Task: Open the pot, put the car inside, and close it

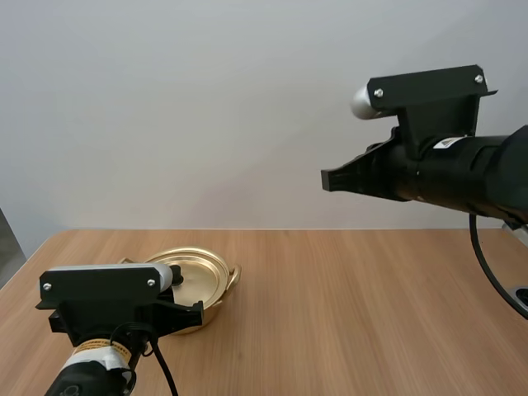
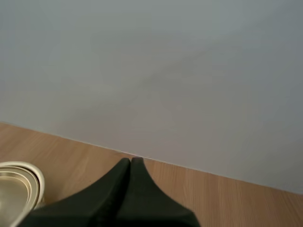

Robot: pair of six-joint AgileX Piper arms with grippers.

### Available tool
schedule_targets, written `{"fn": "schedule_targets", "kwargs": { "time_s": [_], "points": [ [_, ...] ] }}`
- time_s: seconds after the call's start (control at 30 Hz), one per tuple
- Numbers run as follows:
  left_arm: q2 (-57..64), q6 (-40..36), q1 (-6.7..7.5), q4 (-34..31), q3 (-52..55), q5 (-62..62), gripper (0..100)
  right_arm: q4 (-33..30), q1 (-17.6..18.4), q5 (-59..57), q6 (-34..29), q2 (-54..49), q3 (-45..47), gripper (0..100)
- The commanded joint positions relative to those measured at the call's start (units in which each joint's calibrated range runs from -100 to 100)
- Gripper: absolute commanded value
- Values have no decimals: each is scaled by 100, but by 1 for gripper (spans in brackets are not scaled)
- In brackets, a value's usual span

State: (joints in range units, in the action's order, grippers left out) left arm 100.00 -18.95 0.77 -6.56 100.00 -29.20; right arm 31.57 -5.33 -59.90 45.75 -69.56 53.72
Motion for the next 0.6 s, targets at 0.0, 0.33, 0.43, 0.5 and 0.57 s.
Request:
{"fn": "schedule_targets", "kwargs": {
  "time_s": [0.0,0.33,0.43,0.5,0.57],
  "points": [
    [0,3,-2,-5,0,-10,70,-174,118,904,-237,-96,329,0],
    [0,3,-2,-5,0,-10,70,-550,392,4401,-589,-1106,1818,40],
    [0,3,-2,-5,0,-10,70,-729,392,4095,-589,-1149,2002,43],
    [0,3,-2,-5,0,-10,70,-687,392,3727,-589,-1149,2049,43],
    [0,3,-2,-5,0,-10,70,-659,392,3358,-589,-1149,2131,43]
  ]
}}
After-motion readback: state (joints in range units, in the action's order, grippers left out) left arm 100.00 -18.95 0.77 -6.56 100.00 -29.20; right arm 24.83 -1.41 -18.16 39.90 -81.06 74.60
